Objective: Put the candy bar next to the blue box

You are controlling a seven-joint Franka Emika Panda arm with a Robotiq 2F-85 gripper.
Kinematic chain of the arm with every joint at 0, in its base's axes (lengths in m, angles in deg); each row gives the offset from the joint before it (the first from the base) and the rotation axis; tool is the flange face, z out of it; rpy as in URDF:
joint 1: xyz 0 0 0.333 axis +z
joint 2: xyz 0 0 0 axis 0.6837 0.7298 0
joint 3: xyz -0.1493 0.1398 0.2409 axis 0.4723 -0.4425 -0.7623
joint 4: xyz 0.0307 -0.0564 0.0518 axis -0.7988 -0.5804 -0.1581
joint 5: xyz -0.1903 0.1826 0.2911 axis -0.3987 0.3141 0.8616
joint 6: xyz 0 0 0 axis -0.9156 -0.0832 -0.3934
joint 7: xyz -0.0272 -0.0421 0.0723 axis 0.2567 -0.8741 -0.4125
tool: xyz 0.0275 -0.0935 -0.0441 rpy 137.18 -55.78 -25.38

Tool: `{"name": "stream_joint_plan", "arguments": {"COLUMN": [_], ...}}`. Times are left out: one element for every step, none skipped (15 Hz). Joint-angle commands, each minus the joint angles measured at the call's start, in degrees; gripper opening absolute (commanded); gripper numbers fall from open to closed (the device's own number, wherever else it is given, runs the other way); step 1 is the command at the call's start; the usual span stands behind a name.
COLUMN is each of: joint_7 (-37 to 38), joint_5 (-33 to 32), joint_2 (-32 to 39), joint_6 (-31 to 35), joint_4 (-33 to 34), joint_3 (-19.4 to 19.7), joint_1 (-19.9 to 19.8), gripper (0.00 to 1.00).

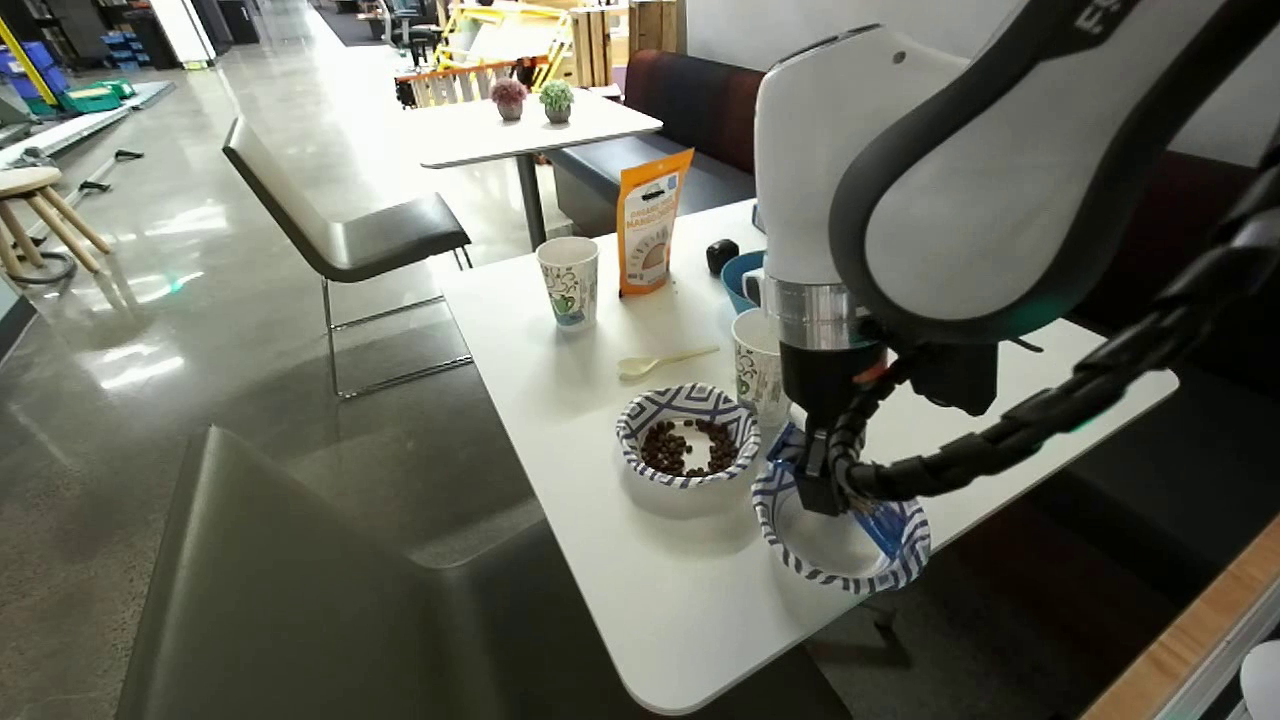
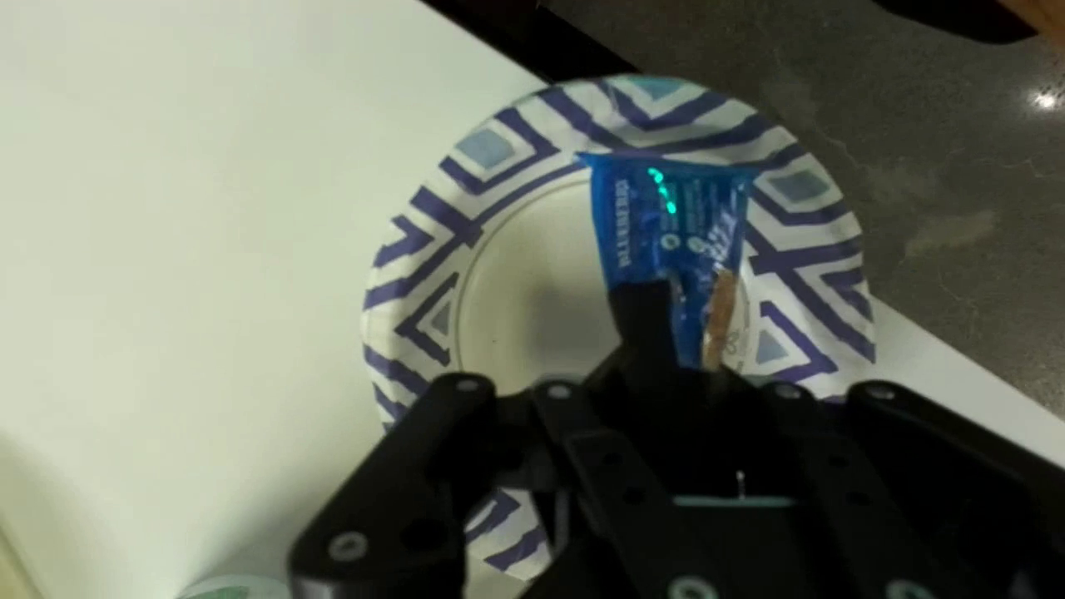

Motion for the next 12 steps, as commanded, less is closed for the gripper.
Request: {"name": "stream_joint_plan", "arguments": {"joint_7": [4.29, 6.62, 9.79, 13.25, 16.76, 20.3, 22.63, 17.23, 19.06, 20.05, 20.47, 20.72], "joint_5": [1.46, 0.16, -1.26, -1.99, -2.9, -4.63, -3.77, -2.8, -2.95, -2.95, -2.94, -2.94], "joint_2": [-10.54, -10.93, -11.98, -14.02, -15.55, -18.27, -20.07, -14.91, -16.52, -17.76, -18.48, -18.79], "joint_6": [0.17, -1.35, -2.51, -3.19, -4.5, -6.53, -8.05, -5.28, -6.67, -7.33, -7.47, -7.47], "joint_4": [-5.7, -3.76, -2.46, -2.49, -2.23, -3.82, -4.79, -2.0, -2.47, -3.01, -3.35, -3.52], "joint_3": [-0.36, -0.06, 0.04, 0.02, -0.09, -0.42, -0.54, 0.22, 0.14, 0.07, 0.02, -0.01], "joint_1": [0.76, 0.63, 0.26, -0.22, -0.77, -1.39, -1.39, -0.7, -0.97, -1.08, -1.12, -1.15], "gripper": [0.02, 0.02, 0.02, 0.02, 0.02, 0.02, 0.02, 0.09, 0.09, 0.09, 0.09, 0.09]}}
